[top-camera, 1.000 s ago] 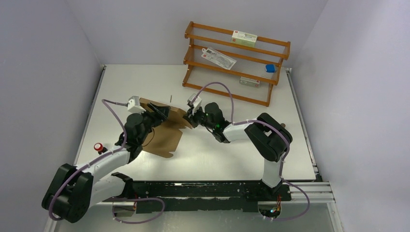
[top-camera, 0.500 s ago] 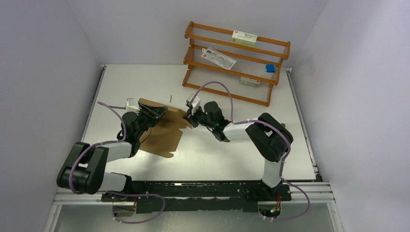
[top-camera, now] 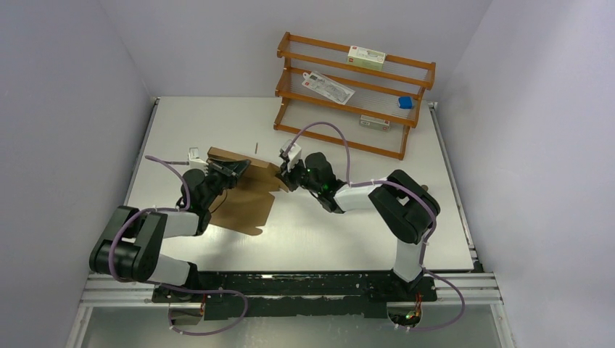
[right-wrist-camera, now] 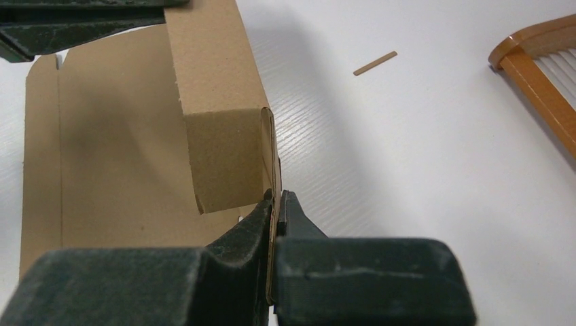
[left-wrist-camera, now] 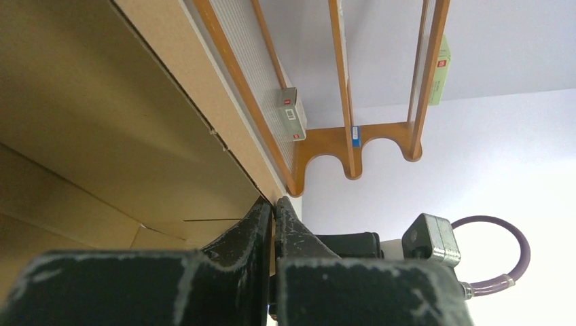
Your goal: Fold the paper box
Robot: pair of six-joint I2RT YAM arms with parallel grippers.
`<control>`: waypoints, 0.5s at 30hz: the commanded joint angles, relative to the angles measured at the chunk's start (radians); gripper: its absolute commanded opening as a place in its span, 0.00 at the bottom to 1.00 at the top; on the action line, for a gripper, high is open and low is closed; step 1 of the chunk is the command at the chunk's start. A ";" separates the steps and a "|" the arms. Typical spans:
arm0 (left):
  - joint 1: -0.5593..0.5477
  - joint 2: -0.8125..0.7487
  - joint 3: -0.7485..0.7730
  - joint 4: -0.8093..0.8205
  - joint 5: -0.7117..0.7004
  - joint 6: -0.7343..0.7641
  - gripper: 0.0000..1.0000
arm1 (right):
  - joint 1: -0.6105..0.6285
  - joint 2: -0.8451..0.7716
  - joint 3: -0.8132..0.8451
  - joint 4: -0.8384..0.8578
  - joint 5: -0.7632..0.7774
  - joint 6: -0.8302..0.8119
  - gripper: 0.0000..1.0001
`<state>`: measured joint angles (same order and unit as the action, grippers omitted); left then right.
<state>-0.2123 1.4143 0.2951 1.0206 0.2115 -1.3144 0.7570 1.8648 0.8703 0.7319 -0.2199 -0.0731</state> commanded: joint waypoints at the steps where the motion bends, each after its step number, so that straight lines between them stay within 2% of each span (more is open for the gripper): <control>1: 0.010 0.008 -0.023 0.138 0.041 -0.028 0.05 | 0.001 -0.032 0.000 -0.040 0.142 0.061 0.00; 5: -0.001 -0.006 -0.057 0.192 0.037 -0.052 0.05 | 0.007 -0.039 0.001 -0.049 0.238 0.133 0.00; 15: -0.102 -0.103 -0.078 0.145 -0.020 -0.044 0.05 | 0.015 -0.041 0.042 -0.103 0.408 0.273 0.00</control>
<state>-0.2794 1.3636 0.2317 1.1004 0.2081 -1.3617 0.7948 1.8374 0.8783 0.7006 0.0059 0.1249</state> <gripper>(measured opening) 0.052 0.019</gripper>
